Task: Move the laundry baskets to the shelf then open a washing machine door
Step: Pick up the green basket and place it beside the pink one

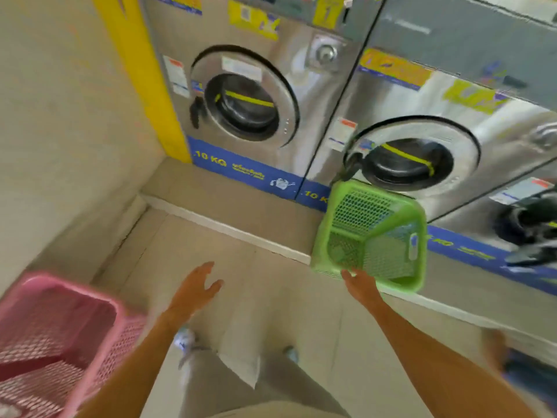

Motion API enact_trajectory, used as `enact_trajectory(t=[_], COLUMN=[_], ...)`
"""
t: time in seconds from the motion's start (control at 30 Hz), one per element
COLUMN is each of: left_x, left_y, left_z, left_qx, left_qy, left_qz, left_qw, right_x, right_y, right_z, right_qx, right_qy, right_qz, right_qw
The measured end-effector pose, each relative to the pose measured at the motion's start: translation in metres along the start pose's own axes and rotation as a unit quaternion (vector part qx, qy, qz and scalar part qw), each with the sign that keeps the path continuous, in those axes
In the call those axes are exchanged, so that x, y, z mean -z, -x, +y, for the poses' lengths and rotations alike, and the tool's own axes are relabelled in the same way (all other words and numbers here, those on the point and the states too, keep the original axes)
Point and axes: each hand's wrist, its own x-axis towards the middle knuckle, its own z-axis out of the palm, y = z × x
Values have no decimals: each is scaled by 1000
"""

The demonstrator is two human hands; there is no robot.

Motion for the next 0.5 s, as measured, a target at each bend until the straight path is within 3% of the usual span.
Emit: enact_trajectory(t=[0.1,0.23,0.5], left_x=[-54,-113,-193], left_y=[-16,-45,-124], left_z=[100,193,263], left_qx=[-75,-114,-102], left_qy=[-15,-2,-54], left_qz=[-51,-127,-183], left_qw=[996,985,976], right_x=[62,110,150], right_y=[-11,-23,-118], right_z=[84,144,191], right_qx=[-44,-83,-120], right_qy=[-24,-58,-56], right_qz=[76,107,58], right_qw=[996,989,989])
